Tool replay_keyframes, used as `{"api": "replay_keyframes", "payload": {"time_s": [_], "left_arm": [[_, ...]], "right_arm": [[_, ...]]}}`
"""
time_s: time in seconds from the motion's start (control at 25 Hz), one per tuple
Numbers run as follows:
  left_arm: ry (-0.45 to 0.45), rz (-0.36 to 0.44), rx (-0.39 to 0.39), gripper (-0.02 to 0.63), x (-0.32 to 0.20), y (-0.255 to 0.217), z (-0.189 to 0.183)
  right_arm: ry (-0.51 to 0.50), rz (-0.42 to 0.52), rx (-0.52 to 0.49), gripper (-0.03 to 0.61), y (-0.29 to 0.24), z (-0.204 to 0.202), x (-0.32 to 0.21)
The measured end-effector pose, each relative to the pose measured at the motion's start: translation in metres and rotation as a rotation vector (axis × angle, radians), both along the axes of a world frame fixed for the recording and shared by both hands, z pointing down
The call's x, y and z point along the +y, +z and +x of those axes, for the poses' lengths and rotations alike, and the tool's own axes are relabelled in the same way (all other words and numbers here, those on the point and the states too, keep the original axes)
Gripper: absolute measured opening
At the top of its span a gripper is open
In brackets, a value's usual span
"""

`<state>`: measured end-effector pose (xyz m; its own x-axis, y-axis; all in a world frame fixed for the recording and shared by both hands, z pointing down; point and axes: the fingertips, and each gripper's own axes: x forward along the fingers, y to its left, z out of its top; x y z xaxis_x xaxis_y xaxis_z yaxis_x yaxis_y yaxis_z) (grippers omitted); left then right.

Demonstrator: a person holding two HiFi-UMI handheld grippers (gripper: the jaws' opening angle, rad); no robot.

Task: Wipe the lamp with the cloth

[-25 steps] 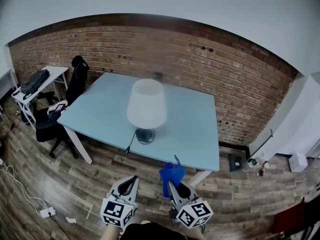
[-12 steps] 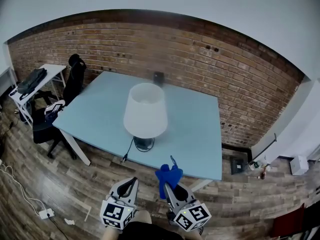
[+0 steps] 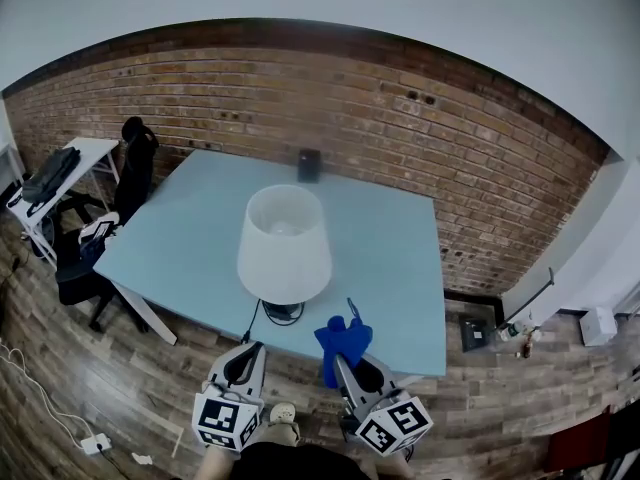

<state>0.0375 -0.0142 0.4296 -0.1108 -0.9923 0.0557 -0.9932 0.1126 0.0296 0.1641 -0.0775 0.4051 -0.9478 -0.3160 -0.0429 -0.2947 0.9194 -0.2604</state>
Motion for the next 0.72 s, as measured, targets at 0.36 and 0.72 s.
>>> {"api": "replay_keyframes", "payload": {"time_s": [0.36,0.72], "left_arm": [[-0.037,0.024,-0.021,0.008,-0.044,-0.033,-0.076],[-0.102,0.063,-0.011,0.009,-0.079,-0.039,-0.151]], "right_arm": [[-0.083,0.131,-0.039,0.064,-0.09,-0.063,-0.044],[-0.161,0.082,-0.123,0.064,-0.146,-0.109,-0.088]]}}
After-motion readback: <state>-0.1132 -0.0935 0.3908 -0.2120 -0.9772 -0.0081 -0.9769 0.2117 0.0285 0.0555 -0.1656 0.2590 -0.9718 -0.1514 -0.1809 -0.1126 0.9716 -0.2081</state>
